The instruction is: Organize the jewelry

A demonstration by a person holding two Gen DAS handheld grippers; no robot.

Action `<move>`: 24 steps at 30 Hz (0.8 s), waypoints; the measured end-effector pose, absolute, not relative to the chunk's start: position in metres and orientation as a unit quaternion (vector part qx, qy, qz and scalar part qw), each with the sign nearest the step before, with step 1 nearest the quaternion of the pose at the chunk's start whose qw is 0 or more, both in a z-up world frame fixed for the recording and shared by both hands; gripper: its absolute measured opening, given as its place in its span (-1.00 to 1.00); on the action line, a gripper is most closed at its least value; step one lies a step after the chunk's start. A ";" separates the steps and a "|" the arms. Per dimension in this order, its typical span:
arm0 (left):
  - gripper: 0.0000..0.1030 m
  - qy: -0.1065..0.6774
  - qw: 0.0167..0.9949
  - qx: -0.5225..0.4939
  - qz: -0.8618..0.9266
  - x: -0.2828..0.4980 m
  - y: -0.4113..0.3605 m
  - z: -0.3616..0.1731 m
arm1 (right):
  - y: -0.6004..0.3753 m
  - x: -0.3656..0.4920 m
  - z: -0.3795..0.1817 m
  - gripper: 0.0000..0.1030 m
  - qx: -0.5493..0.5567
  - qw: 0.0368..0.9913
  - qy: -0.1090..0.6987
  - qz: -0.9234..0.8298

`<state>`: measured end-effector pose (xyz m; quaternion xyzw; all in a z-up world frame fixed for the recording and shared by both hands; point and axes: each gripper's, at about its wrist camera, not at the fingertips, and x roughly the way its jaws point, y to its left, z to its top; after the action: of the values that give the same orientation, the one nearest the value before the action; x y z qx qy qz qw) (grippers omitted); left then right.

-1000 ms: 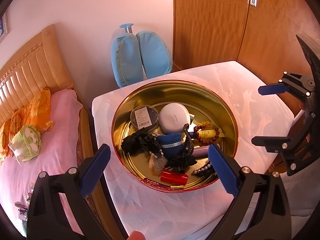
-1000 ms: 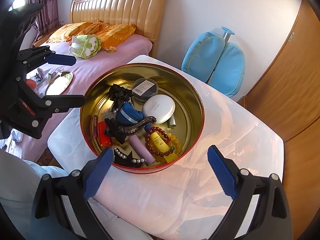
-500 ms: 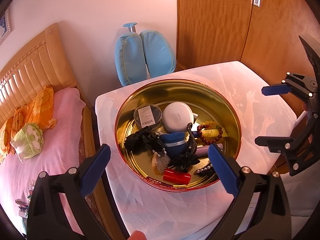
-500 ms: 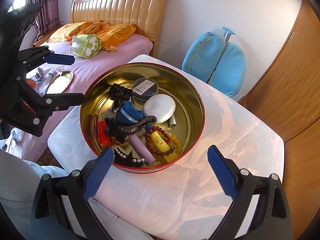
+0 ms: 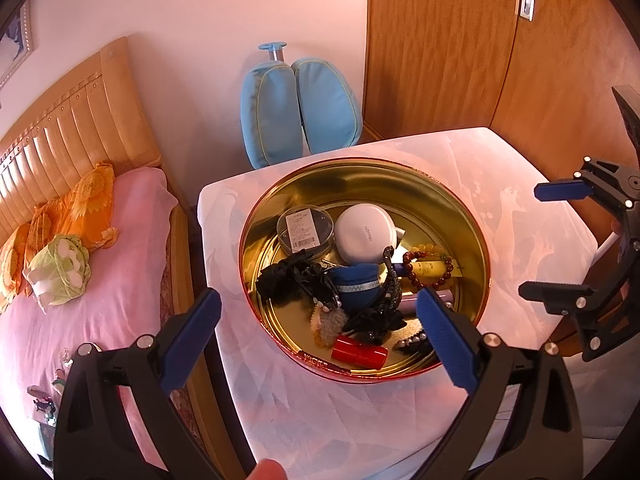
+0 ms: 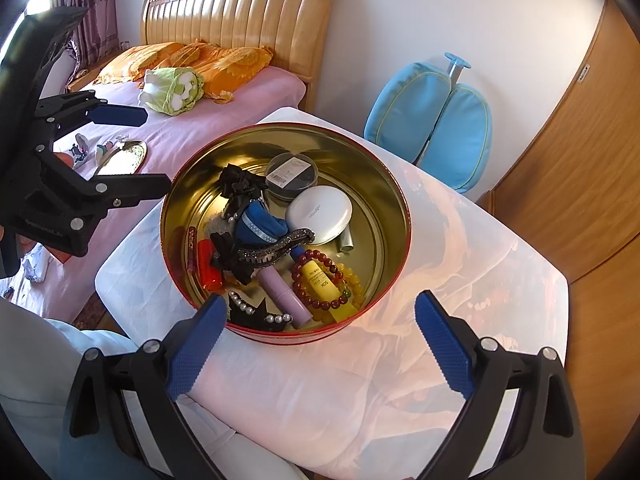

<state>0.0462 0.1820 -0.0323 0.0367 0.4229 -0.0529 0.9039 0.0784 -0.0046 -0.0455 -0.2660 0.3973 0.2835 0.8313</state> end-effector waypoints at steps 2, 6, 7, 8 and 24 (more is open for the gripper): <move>0.85 0.420 0.905 0.037 -0.059 0.045 0.180 -0.032 | -0.005 0.078 -0.046 0.86 -0.266 0.831 0.397 0.284; 0.85 0.417 0.906 0.040 -0.061 0.044 0.177 -0.031 | -0.005 0.077 -0.049 0.86 -0.267 0.831 0.398 0.284; 0.85 0.418 0.905 0.038 -0.064 0.044 0.177 -0.032 | -0.005 0.076 -0.049 0.86 -0.267 0.831 0.398 0.283; 0.85 0.420 0.904 0.036 -0.066 0.044 0.177 -0.032 | -0.005 0.076 -0.049 0.86 -0.267 0.831 0.398 0.283; 0.85 0.423 0.902 0.027 -0.083 0.044 0.173 -0.033 | -0.005 0.077 -0.049 0.86 -0.267 0.831 0.398 0.284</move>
<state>0.0438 0.1728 -0.0326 0.0272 0.4232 -0.0835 0.9018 0.0765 -0.0054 -0.0488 -0.2668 0.3978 0.2837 0.8307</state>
